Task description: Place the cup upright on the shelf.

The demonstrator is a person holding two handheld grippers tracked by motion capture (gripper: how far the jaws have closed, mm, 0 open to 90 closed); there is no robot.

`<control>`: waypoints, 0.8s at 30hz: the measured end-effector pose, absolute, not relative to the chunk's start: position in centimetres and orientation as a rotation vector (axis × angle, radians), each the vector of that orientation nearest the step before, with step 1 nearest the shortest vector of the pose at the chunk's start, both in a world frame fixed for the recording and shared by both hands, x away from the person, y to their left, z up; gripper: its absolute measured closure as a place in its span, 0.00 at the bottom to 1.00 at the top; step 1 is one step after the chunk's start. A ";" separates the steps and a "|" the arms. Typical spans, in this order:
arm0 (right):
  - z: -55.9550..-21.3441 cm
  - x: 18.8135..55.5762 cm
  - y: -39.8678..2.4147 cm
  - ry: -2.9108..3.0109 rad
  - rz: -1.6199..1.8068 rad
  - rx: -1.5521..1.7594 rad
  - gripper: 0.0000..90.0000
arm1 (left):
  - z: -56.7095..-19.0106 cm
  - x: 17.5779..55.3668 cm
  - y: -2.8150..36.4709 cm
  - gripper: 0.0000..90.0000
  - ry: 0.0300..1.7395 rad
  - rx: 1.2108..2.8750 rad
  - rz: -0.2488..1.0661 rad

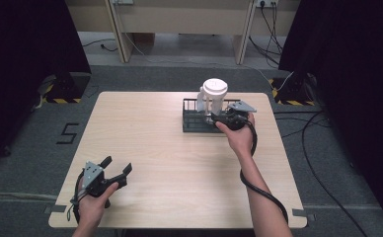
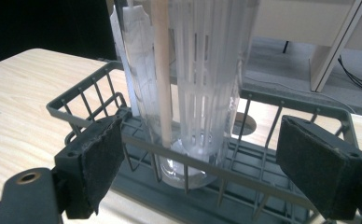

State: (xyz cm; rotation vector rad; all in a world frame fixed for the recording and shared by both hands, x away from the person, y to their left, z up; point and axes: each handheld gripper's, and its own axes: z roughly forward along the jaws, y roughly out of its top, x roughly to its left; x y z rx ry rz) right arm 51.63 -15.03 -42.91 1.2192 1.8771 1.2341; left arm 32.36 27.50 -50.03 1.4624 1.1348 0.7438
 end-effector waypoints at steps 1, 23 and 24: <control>-42.9 51.5 -15.1 1.878 1.233 1.219 0.18 | -50.0 32.4 27.5 0.17 1.134 1.461 0.744; -43.7 48.6 -17.5 1.885 1.208 1.247 0.18 | -50.0 32.3 27.4 0.17 1.133 1.469 0.750; -43.8 48.6 -17.6 1.886 1.208 1.243 0.18 | -50.0 32.3 27.4 0.17 1.133 1.470 0.750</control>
